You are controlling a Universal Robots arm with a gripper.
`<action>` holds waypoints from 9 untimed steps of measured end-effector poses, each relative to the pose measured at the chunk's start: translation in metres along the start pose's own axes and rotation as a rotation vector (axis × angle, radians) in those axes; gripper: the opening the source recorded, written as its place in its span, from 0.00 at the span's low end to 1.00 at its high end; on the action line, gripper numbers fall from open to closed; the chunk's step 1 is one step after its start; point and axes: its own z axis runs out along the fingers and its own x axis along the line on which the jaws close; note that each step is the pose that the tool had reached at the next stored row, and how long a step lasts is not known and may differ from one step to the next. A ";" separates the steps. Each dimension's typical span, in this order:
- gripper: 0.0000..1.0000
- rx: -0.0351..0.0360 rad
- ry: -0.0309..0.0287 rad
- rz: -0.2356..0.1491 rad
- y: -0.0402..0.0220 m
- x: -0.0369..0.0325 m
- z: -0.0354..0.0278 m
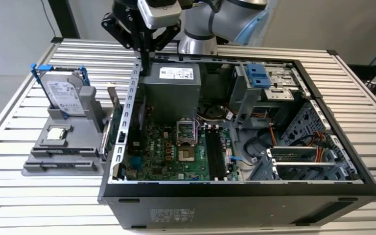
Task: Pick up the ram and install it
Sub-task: 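Reach for the ram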
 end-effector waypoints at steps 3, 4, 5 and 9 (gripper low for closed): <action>0.00 0.0000 -0.0001 0.000 -0.0003 0.0049 -0.0001; 0.00 0.0000 0.0000 0.000 -0.0005 0.0066 -0.0001; 0.00 0.0000 -0.0001 0.000 -0.0006 0.0084 -0.0002; 0.00 -0.0001 -0.0001 0.000 -0.0011 0.0148 -0.0003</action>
